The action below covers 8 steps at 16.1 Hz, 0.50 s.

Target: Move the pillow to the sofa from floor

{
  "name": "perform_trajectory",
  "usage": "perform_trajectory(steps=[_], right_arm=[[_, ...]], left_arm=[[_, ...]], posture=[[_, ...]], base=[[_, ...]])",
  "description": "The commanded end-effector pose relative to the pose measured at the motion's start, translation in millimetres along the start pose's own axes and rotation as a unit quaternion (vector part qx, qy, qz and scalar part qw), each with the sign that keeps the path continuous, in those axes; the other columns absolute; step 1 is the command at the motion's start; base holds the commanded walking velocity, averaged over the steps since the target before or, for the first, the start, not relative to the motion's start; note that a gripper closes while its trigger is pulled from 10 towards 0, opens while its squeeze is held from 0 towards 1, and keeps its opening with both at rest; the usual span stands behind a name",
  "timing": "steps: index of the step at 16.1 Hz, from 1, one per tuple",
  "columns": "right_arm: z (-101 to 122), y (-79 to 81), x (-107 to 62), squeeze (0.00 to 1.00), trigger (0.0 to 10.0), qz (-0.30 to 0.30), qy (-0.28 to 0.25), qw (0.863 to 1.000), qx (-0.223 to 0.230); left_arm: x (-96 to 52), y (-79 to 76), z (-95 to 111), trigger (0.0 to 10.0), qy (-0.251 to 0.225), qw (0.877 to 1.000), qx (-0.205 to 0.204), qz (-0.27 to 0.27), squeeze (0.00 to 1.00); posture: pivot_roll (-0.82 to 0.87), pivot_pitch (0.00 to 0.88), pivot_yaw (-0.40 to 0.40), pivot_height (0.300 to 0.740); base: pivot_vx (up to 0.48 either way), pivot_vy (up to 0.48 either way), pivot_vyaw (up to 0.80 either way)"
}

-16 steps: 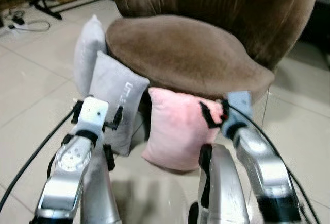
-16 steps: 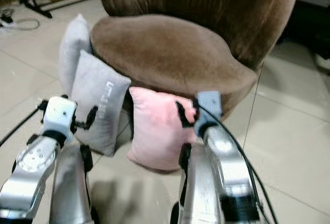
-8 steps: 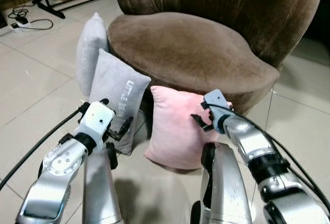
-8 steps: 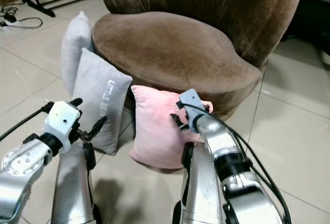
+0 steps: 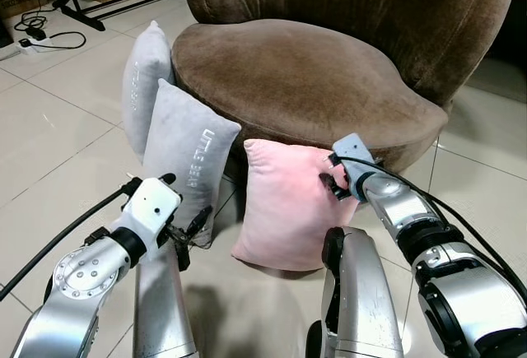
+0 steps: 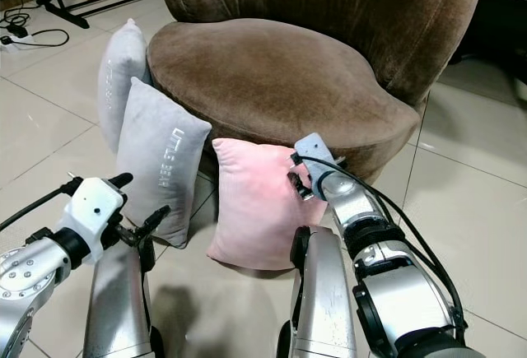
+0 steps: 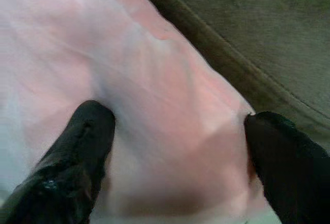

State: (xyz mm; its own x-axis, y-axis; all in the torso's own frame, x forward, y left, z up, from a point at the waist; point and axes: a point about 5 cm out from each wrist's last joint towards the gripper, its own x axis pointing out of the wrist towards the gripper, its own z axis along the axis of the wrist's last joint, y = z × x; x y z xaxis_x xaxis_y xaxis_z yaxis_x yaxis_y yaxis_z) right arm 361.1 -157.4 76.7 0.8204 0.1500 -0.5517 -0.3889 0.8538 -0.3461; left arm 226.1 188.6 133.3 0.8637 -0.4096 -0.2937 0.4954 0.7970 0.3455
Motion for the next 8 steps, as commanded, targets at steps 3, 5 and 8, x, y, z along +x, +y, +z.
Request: perform_trajectory(steps=[3, 5, 8], right_arm=[[-1, 7.1, 2.8, 0.0, 0.0, 0.024, -0.002, 1.0, -0.008], [-2, 8.3, 3.1, 0.0, 0.0, 0.029, -0.002, 1.0, -0.003], [-1, 12.7, 3.7, 0.0, 0.0, 0.044, -0.004, 0.999, -0.004]], left_arm=[[-1.6, -6.3, 1, 10.0, 0.008, 1.0, 0.009, -0.022, 0.05], [-1.1, -6.1, 2, 10.0, 0.009, 1.0, 0.009, -0.022, 0.05], [3.3, -5.8, 1, 10.0, 0.012, 1.0, 0.011, -0.026, 0.05]], posture=[[-0.02, 0.0, -0.029, 0.37], [-0.01, 0.0, -0.029, 0.37], [-0.02, 0.0, -0.024, 0.37]], base=[[0.0, 0.0, 0.0], [0.0, 0.0, 0.0], [0.0, 0.0, 0.0]])
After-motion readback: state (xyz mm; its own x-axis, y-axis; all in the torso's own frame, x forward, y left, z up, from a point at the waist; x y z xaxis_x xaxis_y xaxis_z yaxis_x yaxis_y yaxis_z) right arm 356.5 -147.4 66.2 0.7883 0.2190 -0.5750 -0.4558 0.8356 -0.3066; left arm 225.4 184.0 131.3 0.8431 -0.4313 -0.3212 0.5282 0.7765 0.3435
